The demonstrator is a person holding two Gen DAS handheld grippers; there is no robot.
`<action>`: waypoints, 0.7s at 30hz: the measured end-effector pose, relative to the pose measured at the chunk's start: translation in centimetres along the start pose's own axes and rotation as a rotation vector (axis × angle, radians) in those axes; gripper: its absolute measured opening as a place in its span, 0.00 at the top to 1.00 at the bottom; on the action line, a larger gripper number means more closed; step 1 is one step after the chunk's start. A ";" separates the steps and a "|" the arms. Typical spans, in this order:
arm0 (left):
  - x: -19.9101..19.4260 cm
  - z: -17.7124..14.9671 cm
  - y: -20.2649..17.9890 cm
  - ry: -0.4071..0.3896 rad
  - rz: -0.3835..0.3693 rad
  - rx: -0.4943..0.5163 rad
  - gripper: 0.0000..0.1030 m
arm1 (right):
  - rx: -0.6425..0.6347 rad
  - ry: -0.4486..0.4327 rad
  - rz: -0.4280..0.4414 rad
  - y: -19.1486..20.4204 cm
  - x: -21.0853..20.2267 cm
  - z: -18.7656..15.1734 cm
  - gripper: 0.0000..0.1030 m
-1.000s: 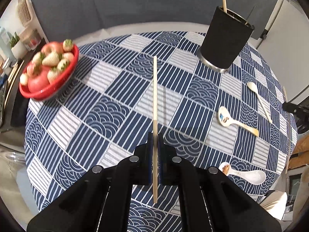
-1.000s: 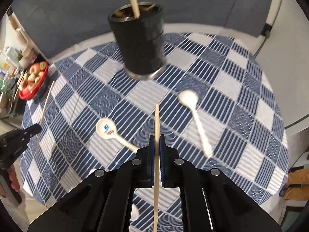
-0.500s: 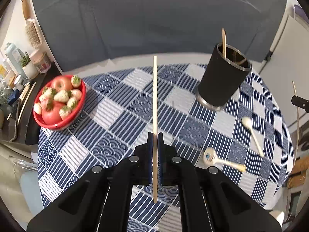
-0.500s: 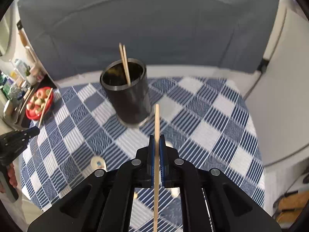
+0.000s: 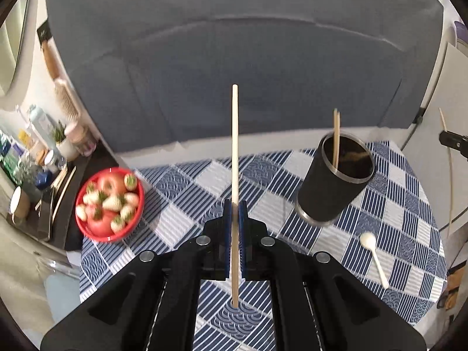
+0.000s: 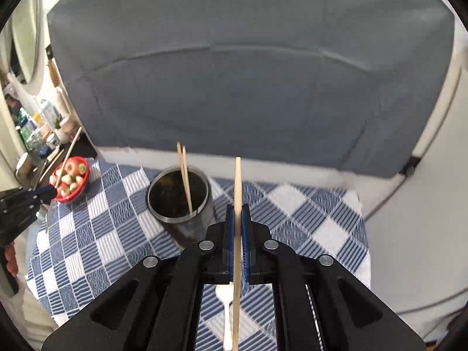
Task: Organize utensils
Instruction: 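Lift both chopsticks and carry them up to the black cup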
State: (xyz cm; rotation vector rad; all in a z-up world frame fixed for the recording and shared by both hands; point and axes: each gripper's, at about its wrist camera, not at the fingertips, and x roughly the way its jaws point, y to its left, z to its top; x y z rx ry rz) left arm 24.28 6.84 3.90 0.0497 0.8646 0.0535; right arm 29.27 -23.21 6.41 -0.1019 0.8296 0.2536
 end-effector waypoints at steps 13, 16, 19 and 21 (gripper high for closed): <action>-0.1 5.9 -4.0 -0.143 -0.203 -0.078 0.95 | -0.052 -0.175 0.254 -2.6 1.7 5.7 0.96; 0.3 6.4 -5.0 -0.191 -0.290 -0.092 0.95 | -0.076 -0.237 0.335 -2.8 2.3 6.4 0.95; 1.1 6.6 -5.5 -0.221 -0.378 -0.120 0.95 | -0.090 -0.278 0.405 -2.8 2.9 6.9 0.95; 1.8 6.8 -5.7 -0.235 -0.413 -0.141 0.95 | -0.098 -0.299 0.460 -2.7 3.4 7.4 0.95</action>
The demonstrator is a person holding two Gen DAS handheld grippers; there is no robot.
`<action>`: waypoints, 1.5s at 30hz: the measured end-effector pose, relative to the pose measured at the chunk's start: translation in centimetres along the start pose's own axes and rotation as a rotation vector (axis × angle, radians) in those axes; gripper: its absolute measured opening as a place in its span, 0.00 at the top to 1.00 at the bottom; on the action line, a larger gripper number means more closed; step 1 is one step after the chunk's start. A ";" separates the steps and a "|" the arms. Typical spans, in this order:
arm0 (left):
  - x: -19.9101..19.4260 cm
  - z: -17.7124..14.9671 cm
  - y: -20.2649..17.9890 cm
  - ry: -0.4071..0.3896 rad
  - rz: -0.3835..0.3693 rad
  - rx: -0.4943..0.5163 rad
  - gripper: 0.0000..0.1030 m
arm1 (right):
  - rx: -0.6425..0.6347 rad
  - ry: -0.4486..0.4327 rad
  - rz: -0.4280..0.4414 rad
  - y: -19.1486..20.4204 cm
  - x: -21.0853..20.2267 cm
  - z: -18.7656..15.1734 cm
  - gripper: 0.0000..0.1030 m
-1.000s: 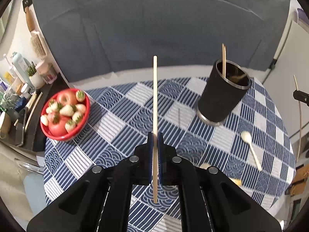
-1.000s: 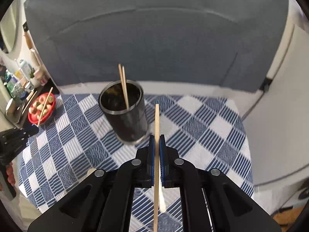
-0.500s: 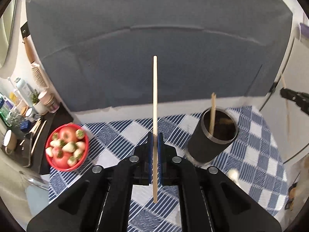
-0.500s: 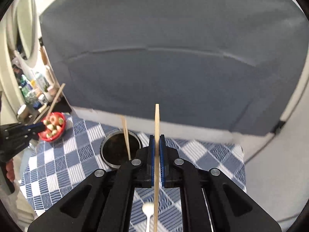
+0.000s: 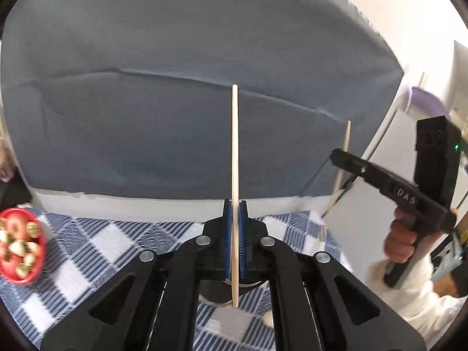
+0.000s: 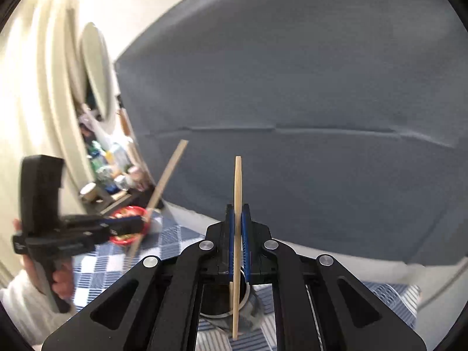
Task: Organize utensils
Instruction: 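Lift both chopsticks and carry them up to the black cup, then drop the chopsticks into the black cup and open both tools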
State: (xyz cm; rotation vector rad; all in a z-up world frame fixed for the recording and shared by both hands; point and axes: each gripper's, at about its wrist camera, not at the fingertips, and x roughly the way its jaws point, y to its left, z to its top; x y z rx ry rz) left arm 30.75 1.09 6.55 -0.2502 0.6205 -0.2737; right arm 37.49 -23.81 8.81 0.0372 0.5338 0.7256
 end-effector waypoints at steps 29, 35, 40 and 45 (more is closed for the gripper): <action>9.1 -7.7 2.2 -0.070 -0.089 -0.132 0.95 | -0.117 0.116 0.176 1.4 5.8 -4.8 0.95; 7.0 -8.2 1.9 -0.054 -0.033 -0.075 0.95 | -0.093 0.122 0.182 1.6 5.4 -5.8 0.95; 6.0 -8.3 1.4 -0.040 -0.002 -0.041 0.95 | -0.072 0.116 0.162 1.7 4.9 -5.9 0.94; 4.7 -8.4 0.9 -0.038 0.031 -0.032 0.67 | -0.041 0.073 0.131 1.2 3.6 -5.5 0.44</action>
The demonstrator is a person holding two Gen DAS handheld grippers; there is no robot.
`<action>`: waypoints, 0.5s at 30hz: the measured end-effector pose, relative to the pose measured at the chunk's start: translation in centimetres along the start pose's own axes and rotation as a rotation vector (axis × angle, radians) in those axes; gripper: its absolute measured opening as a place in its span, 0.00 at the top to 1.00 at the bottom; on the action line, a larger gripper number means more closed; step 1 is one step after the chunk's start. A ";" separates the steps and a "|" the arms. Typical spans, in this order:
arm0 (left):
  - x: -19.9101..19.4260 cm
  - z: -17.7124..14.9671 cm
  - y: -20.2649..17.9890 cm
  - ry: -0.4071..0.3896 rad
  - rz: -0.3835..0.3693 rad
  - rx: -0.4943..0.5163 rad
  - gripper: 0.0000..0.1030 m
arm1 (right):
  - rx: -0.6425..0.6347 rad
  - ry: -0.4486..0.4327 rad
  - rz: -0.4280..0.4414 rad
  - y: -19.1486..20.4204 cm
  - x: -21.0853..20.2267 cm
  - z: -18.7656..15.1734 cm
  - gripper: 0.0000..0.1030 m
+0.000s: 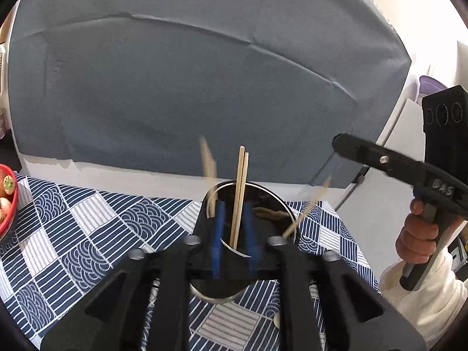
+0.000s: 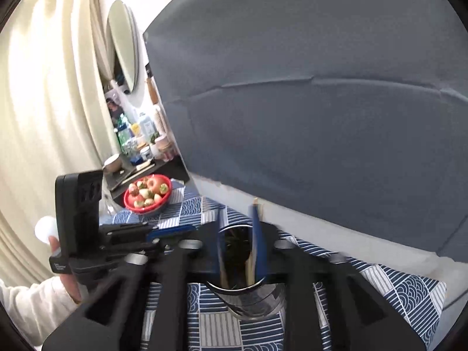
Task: Organize utensils
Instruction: 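Drop the chopsticks into the black cup and open both tools, then withdraw both open tools from the cup and lower them toward the spoons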
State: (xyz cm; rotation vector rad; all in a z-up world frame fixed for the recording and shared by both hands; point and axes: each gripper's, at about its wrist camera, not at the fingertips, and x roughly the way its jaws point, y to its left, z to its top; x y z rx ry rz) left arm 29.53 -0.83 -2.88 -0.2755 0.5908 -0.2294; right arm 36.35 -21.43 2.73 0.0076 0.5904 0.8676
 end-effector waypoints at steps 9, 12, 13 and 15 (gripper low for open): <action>-2.9 -0.2 0.3 -0.016 0.116 -0.027 0.09 | 0.019 -0.149 -0.167 0.3 -3.3 0.4 0.10; -3.6 -0.2 0.7 -0.008 0.139 -0.051 0.06 | 0.016 -0.139 -0.171 0.7 -3.8 0.3 0.09; -3.9 -0.3 0.8 -0.003 0.152 -0.054 0.06 | 0.019 -0.133 -0.171 0.8 -4.1 0.3 0.09; -4.4 -0.4 1.0 0.015 0.160 -0.046 0.06 | 0.026 -0.124 -0.177 1.2 -4.4 0.2 0.09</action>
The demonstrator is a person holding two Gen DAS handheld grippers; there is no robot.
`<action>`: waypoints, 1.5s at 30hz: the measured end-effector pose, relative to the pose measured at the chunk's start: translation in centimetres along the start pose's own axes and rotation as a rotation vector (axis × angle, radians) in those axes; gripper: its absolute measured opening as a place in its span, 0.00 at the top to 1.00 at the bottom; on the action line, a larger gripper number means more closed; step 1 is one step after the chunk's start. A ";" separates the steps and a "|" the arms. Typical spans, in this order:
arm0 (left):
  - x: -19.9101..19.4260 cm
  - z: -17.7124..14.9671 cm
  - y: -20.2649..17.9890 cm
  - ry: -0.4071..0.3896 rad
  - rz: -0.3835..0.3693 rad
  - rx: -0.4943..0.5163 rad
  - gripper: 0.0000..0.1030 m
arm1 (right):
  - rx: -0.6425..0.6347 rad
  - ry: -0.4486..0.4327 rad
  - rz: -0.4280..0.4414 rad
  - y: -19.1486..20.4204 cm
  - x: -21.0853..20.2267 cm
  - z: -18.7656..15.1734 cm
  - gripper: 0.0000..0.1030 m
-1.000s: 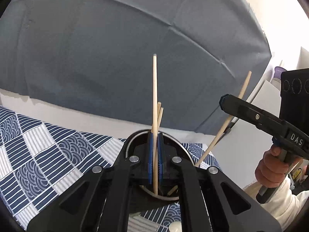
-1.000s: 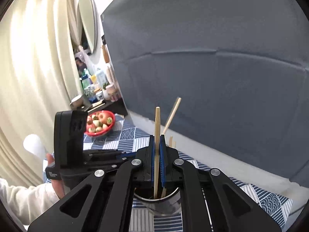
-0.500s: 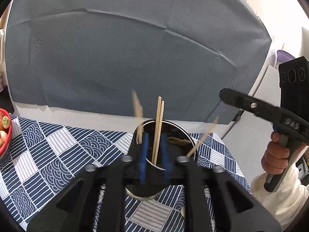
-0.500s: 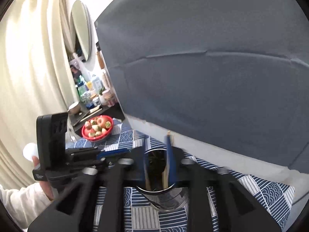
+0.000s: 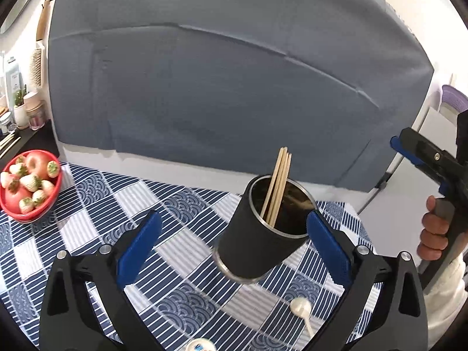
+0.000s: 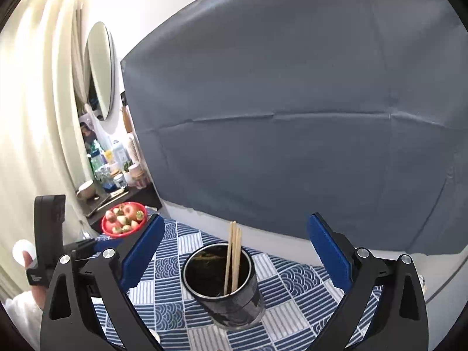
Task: Organize utensils
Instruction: 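Withdraw both open tools from the cup and lower them toward the spoons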
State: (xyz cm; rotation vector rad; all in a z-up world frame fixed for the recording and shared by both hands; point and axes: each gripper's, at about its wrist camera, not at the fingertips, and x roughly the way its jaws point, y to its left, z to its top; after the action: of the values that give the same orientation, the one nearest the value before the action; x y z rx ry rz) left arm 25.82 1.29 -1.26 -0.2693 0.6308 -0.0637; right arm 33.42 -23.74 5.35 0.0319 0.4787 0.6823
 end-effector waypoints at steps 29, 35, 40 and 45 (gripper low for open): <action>-3.8 -8.5 7.0 0.237 -0.089 0.200 0.06 | 0.005 0.241 -0.213 11.2 -7.1 -9.3 0.08; -3.9 -10.9 7.8 0.305 -0.133 0.288 0.06 | 0.047 0.274 -0.250 13.2 -7.6 -12.0 0.08; -3.5 -12.9 8.7 0.363 -0.169 0.327 0.06 | 0.101 0.314 -0.269 14.7 -7.6 -14.6 0.08; -2.8 -14.7 9.4 0.420 -0.207 0.360 0.06 | 0.213 0.370 -0.219 15.2 -7.3 -17.7 0.08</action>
State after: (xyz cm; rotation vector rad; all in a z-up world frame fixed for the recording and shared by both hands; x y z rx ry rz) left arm 14.63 7.35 -13.54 0.0332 0.9905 -0.4371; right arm 11.71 -18.53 -4.63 0.0533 0.8965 0.4191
